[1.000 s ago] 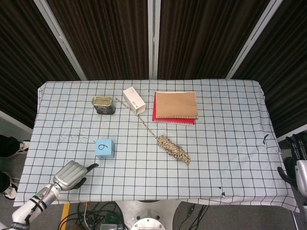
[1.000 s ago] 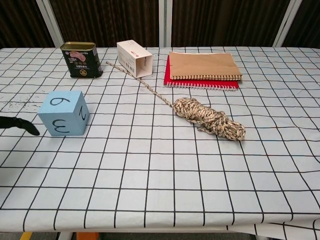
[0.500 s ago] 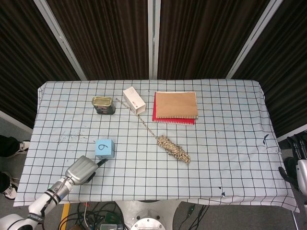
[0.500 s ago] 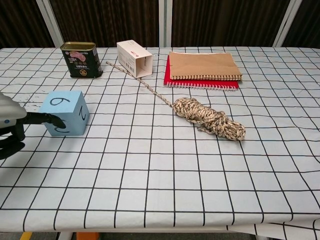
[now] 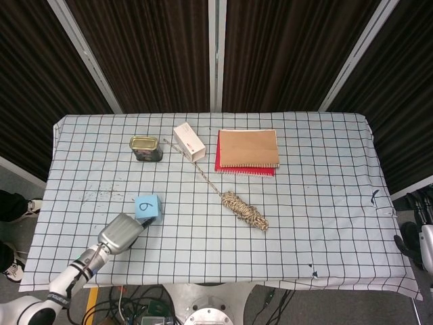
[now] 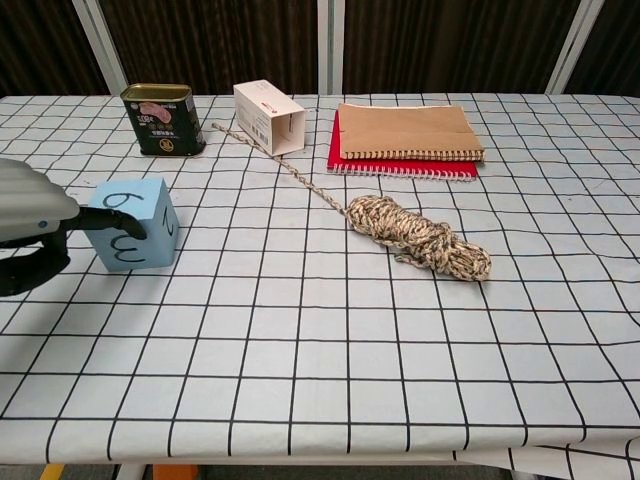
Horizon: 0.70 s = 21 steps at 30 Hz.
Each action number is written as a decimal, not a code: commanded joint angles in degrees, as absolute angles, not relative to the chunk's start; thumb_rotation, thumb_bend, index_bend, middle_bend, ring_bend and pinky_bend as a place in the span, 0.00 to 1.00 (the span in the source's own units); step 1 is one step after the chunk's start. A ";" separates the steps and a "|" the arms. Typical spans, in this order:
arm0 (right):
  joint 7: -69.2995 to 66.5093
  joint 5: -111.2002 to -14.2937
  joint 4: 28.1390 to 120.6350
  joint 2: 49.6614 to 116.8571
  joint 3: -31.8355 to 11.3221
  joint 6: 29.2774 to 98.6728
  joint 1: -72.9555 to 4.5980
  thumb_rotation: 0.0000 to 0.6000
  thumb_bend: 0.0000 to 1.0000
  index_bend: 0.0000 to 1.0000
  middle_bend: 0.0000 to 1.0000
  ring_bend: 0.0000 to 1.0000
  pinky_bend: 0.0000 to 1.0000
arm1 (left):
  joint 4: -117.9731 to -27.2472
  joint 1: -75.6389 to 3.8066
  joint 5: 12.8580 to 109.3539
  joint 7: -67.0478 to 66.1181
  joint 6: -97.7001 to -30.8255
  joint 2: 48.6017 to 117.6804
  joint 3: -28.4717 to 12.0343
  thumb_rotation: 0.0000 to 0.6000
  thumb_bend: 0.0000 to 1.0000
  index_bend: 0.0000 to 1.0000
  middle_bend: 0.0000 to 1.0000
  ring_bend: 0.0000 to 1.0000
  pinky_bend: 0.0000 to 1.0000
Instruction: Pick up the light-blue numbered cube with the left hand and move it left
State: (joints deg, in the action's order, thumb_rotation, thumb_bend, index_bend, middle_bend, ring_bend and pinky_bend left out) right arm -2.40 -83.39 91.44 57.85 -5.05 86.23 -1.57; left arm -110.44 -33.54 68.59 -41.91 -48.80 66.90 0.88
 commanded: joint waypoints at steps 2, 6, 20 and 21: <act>-2.64 -83.38 91.24 57.84 -5.05 86.28 -1.53 1.00 0.20 0.00 0.00 0.00 0.00 | -111.72 -35.60 65.38 -44.82 -48.77 66.38 0.95 1.00 0.64 0.11 0.85 0.91 0.91; -2.93 -83.17 90.95 57.90 -5.10 86.27 -1.47 1.00 0.20 0.00 0.00 0.00 0.00 | -113.03 -37.56 62.78 -47.18 -49.14 65.80 0.91 1.00 0.65 0.12 0.85 0.92 0.92; -3.30 -83.14 90.41 58.30 -5.06 85.84 -1.69 1.00 0.20 0.00 0.00 0.00 0.00 | -113.70 -45.88 52.81 -56.35 -49.70 66.71 1.80 1.00 0.67 0.13 0.86 0.93 0.92; -3.37 -83.11 90.34 58.33 -5.05 85.79 -1.69 1.00 0.20 0.00 0.00 0.00 0.00 | -113.66 -46.39 52.25 -56.64 -49.71 66.82 1.90 1.00 0.67 0.13 0.86 0.93 0.92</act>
